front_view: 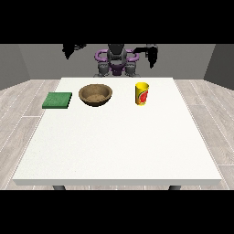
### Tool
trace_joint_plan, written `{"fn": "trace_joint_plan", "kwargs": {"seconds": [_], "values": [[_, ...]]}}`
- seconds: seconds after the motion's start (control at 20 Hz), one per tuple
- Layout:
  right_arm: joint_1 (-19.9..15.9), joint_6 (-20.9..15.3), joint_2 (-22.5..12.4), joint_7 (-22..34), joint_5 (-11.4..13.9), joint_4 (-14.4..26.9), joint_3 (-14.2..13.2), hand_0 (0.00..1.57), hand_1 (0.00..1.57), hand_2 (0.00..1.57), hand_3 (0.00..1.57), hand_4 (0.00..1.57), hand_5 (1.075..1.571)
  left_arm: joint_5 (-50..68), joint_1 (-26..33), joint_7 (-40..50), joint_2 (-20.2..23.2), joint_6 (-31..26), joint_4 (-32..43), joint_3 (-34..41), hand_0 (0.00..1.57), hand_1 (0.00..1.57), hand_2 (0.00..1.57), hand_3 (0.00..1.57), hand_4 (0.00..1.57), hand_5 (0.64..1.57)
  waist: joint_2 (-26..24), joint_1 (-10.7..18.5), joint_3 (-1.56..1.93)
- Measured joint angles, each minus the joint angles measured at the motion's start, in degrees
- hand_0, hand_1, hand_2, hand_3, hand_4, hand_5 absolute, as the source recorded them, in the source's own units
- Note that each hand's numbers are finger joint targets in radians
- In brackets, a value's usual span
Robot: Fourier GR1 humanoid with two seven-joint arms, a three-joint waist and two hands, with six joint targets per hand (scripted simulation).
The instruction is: Pick the cup and pour the ball into the bowl, then pick the bowl and place it on the pad
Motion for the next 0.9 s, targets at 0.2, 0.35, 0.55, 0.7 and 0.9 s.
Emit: {"fn": "trace_joint_plan", "kwargs": {"seconds": [0.2, 0.35, 0.55, 0.7, 0.9], "values": [[-1.51, 1.82, -1.13, -3.16, -1.68, 1.29, -2.08, 0.00, 0.00, 0.00, 0.00, 0.68, 1.551, 0.12, 0.25, -9.72, 0.55, -1.65, 7.00, 1.73, 0.00, 0.00, 0.00, 0.00, 0.36, 1.483, 4.61, -0.60, -0.01], [-2.95, 3.29, -2.82, -4.04, -3.20, 2.55, -4.21, 0.00, 0.00, 0.00, 0.00, 0.68, 1.559, 0.62, -1.43, -14.37, 1.69, -3.12, 13.24, 3.35, 0.00, 0.00, 0.00, 0.00, 0.19, 1.472, 6.30, -1.12, -0.02], [-3.37, 5.05, -4.15, -6.02, -4.94, 6.00, -6.81, 0.00, 0.00, 0.00, 0.00, 0.67, 1.560, 0.17, -2.58, -19.36, 2.00, -3.95, 21.15, 4.07, 0.00, 0.00, 0.00, 0.00, 0.00, 1.441, 6.16, -1.05, 0.00], [-2.52, 7.01, -4.98, -8.61, -5.19, 9.24, -7.92, 0.00, 0.00, 0.00, 0.00, 0.67, 1.560, 0.18, -4.42, -21.86, 2.59, -4.55, 26.62, 4.80, 0.00, 0.00, 0.00, 0.00, 0.14, 1.433, 5.47, -1.14, 0.00], [-3.53, 7.58, -5.70, -7.91, -6.11, 10.64, -8.66, 0.00, 0.00, 0.00, 0.00, 0.68, 1.563, 0.38, -7.31, -26.14, 3.04, -4.93, 34.63, 6.12, 0.00, 0.00, 0.00, 0.00, 0.20, 1.420, 4.99, -1.52, 0.00]]}}
